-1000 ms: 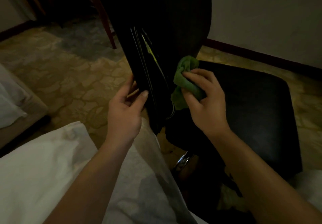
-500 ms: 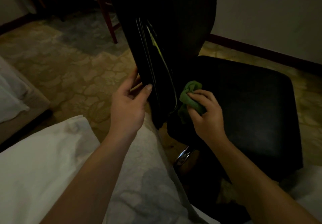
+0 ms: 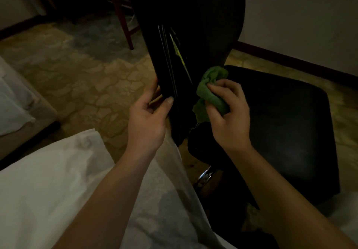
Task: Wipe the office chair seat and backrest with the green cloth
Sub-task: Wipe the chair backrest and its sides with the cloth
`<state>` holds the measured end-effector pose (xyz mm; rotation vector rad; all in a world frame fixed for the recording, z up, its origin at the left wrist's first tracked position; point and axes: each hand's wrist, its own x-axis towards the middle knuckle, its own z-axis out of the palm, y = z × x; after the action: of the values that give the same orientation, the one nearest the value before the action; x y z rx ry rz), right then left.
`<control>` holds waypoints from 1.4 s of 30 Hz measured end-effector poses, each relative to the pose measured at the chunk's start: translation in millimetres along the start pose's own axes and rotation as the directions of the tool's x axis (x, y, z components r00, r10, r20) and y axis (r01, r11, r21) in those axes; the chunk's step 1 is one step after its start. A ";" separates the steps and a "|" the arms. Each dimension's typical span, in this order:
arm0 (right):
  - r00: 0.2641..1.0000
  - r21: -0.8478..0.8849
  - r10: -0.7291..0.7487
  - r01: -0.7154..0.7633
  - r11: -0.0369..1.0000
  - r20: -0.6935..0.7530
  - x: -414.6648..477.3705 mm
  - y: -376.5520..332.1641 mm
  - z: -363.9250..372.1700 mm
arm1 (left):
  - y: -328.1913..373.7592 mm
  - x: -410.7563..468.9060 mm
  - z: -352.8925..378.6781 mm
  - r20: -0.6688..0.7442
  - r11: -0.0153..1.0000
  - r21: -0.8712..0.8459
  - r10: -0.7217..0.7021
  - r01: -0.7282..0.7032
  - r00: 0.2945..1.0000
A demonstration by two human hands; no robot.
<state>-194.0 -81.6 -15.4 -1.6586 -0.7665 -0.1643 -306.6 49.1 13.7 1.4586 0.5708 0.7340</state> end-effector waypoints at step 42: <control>0.997 0.023 -0.026 0.025 0.999 0.075 10.3 -8.8 -7.6 | 0.6 0.7 -1.7 0.021 1.000 0.006 -0.014 0.014 1.000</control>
<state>-188.7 -84.2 -1.0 -1.6423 -0.8439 -0.1116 -307.5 50.7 14.2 1.4645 0.5669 0.7059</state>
